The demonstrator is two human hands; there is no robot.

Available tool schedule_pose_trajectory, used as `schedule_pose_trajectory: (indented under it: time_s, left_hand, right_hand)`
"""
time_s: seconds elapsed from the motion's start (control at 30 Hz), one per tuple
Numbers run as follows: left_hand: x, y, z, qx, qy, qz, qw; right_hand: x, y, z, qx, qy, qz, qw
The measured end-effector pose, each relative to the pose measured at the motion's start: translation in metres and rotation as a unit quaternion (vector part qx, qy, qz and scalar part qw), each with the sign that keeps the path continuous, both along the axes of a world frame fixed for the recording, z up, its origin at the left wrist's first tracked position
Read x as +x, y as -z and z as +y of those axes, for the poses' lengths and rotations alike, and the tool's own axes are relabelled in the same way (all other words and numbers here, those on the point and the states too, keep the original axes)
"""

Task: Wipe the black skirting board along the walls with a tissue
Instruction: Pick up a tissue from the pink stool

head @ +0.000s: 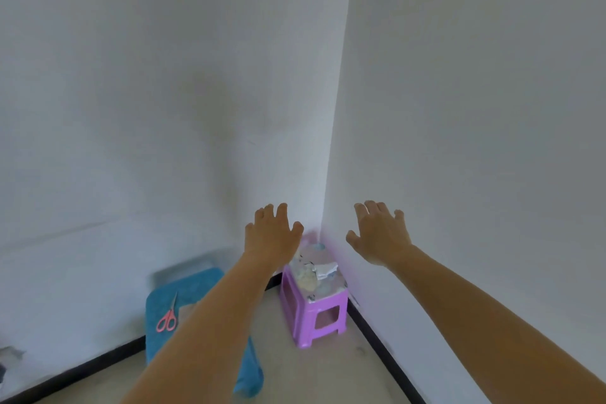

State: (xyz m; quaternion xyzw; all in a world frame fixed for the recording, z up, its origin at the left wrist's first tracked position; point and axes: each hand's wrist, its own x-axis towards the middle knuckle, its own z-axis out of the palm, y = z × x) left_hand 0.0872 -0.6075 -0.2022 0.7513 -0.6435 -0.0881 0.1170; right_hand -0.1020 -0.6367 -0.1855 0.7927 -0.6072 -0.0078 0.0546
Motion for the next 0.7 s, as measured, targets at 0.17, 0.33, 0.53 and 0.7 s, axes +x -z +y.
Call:
schedule_pose_trajectory:
  time_s: [0.17,0.33,0.53,0.7]
  left_hand:
    - [0.033,0.051,-0.092,0.078,0.007,0.026,0.997]
    - [0.039,0.108,-0.159,0.143,0.014,0.059,0.988]
    - [0.035,0.199,-0.25,0.203,0.013,0.062,0.977]
    - [0.015,0.311,-0.311,0.274,0.001,0.105,0.956]
  right_hand:
    - [0.027,0.049,-0.078,0.079,0.031,0.001,0.996]
    - [0.032,0.104,-0.153,0.144,0.056,0.009,0.988]
    - [0.033,0.197,-0.251,0.221,0.056,0.006,0.974]
    - [0.026,0.31,-0.324,0.281,0.048,0.002,0.958]
